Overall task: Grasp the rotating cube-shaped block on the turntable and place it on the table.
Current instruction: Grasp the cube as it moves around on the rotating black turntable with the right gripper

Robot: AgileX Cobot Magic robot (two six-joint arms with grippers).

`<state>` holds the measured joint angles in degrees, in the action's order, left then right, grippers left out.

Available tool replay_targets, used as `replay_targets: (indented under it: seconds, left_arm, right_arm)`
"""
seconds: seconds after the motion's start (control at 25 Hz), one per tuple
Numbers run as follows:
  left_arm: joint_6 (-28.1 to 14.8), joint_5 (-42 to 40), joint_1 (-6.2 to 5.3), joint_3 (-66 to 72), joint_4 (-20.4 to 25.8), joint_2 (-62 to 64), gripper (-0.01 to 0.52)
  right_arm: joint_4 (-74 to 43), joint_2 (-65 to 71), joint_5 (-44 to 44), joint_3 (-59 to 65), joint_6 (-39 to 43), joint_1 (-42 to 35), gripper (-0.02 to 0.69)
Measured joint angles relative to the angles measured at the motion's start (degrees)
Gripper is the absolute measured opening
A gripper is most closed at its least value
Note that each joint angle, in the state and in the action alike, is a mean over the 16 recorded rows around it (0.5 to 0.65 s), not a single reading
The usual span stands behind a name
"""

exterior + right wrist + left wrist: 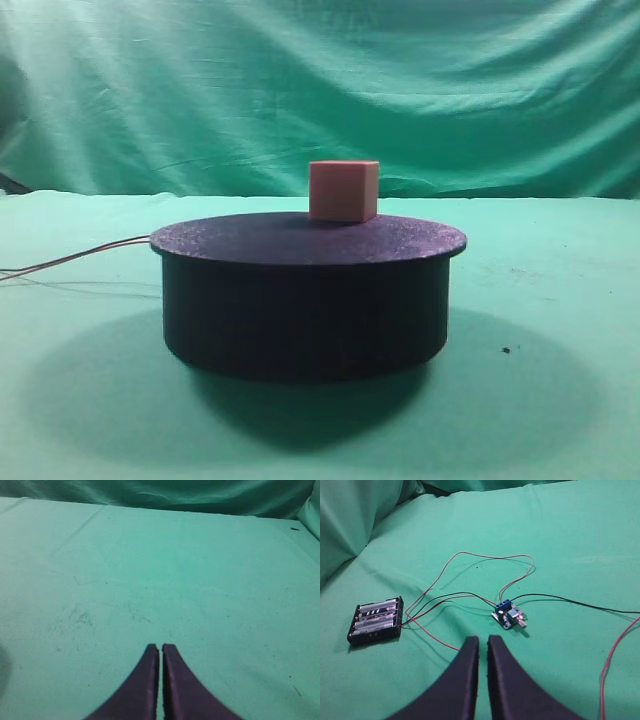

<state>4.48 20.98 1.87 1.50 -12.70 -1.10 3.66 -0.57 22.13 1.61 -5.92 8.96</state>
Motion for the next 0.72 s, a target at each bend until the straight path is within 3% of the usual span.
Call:
replay_targets:
  seconds: [0.52, 0.72]
  left_arm:
    - [0.00, 0.00, 0.00, 0.00, 0.00, 0.00, 0.000]
    - [0.00, 0.00, 0.00, 0.00, 0.00, 0.00, 0.000]
  right_arm:
    - [-0.47, 0.00, -0.34, 0.00, -0.14, 0.00, 0.000]
    - [-0.10, 0.00, -5.11, 0.03, 0.18, 0.00, 0.000]
